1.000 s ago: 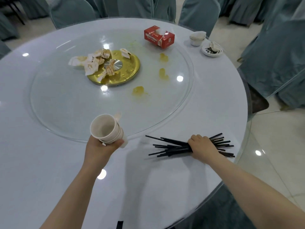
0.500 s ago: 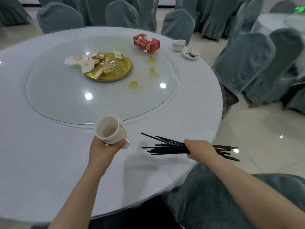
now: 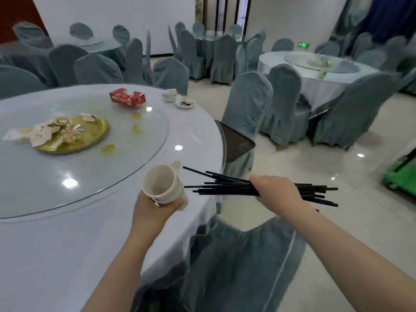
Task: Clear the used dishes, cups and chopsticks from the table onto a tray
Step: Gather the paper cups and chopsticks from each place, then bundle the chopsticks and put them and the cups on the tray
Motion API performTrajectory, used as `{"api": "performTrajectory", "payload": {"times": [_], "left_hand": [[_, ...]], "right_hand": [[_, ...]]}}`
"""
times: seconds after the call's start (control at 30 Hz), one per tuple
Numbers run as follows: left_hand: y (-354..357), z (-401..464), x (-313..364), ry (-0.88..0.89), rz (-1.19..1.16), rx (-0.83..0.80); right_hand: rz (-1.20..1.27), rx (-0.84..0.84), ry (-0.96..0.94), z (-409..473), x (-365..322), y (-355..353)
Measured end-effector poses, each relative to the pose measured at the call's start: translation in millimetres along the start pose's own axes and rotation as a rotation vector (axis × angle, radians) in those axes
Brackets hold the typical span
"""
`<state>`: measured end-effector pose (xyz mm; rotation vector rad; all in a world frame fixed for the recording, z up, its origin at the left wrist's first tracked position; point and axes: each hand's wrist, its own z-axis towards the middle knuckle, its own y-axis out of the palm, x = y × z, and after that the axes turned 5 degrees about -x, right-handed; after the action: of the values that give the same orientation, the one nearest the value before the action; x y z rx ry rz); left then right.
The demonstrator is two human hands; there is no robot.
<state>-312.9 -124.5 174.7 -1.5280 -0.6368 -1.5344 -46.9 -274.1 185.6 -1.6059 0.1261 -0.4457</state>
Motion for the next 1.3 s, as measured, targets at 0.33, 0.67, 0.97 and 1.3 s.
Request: {"api": "performTrajectory", "payload": {"times": [0.33,0.67,0.97,1.3], "left_hand": [[234.5,-43.7,42.8,-0.071,-0.063,0.026],[359.6,0.1,60.9,-0.08,-0.007,-0.054],[459.8,140.8,33.9,-0.122,-0.052,0.046],[465.6,268.9,15.1,-0.108,0.116,0.193]], "right_hand": [[-0.003,-0.016,0.235,-150.4,202.4,10.7],[0.083,-0.043,0.353,-157.3,336.0,73.4],[0.129,-0.099,0.302,-20.6,448.5,102.0],[0.213,-0.126,0.084,173.1,500.4,117.7]]}}
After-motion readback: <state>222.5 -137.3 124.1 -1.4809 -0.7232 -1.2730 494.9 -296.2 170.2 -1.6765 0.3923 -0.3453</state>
